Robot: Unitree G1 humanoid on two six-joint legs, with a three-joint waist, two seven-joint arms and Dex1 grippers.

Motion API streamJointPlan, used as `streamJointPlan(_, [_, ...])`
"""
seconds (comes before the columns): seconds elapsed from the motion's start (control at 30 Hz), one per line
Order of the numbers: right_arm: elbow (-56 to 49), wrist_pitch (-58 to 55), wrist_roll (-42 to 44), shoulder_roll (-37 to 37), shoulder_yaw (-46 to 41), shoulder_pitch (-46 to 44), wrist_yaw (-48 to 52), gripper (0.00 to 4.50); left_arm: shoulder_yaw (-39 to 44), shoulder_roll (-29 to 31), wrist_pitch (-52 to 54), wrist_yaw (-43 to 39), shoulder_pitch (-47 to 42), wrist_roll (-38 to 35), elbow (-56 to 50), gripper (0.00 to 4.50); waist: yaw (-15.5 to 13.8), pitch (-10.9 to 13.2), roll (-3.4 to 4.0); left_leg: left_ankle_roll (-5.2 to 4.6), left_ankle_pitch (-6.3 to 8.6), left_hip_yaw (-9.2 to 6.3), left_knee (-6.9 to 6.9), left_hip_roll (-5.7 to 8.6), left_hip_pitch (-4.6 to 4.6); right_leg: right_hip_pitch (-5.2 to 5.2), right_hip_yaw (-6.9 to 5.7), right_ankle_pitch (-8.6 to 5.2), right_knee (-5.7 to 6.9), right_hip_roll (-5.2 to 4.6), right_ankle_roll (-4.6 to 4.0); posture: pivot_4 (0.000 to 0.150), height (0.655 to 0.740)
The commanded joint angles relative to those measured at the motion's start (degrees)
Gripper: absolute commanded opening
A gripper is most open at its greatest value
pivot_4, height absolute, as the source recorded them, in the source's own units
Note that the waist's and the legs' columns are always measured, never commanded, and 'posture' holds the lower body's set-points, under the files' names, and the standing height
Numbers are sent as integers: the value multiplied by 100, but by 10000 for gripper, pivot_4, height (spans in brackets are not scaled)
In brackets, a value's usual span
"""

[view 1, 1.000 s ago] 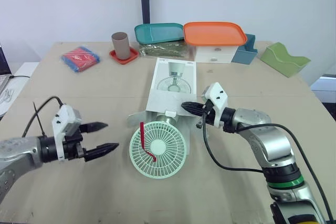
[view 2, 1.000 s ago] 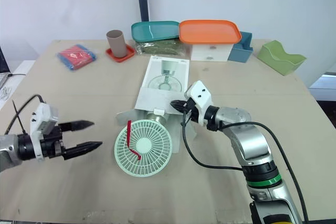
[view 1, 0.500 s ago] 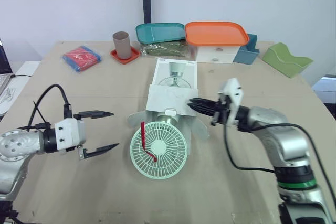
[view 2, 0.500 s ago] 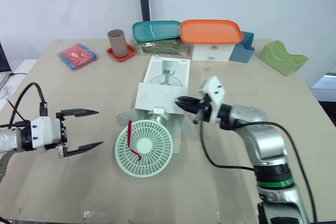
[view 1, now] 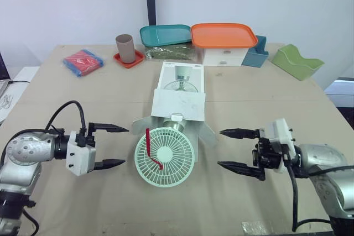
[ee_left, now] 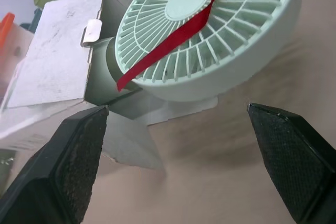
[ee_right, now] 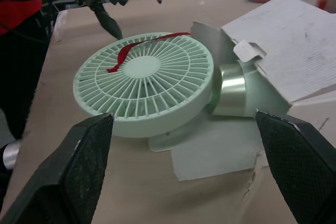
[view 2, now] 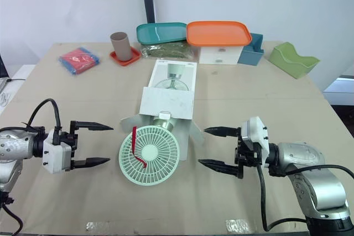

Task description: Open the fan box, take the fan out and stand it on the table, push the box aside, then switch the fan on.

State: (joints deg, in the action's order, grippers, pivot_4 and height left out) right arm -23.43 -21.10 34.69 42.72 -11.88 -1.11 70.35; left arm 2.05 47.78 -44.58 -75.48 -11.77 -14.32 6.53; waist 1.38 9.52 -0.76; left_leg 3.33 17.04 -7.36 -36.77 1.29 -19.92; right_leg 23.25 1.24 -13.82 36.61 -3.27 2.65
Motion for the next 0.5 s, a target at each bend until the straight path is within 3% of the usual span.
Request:
streamJointPlan(0.03, [-349, 286, 226, 73, -93, 117, 209, 44815, -262, -52, -1362, -22, -395, 220, 694, 45000, 2, 0, 0, 0, 0, -1, 0, 0, 1, 0, 0, 0, 0, 0, 0, 1500, 7400])
streamJointPlan(0.2, [-439, 702, 94, 55, 109, 153, 344, 44815, -666, -311, -2942, 469, -813, 884, 1280, 45000, -5, -1, -1, 1, 0, -4, -3, 2, 1, -2, 0, 3, 1, 0, 3, 1500, 7400])
streamJointPlan(0.5, [-548, 1316, -194, -79, 430, -87, 192, 44815, -701, -777, -3871, 1636, -1114, 2044, 1593, 45000, -3, -1, -1, 1, -1, -5, -13, 4, 2, -4, 2, 7, 9, 0, 8, 1500, 7400])
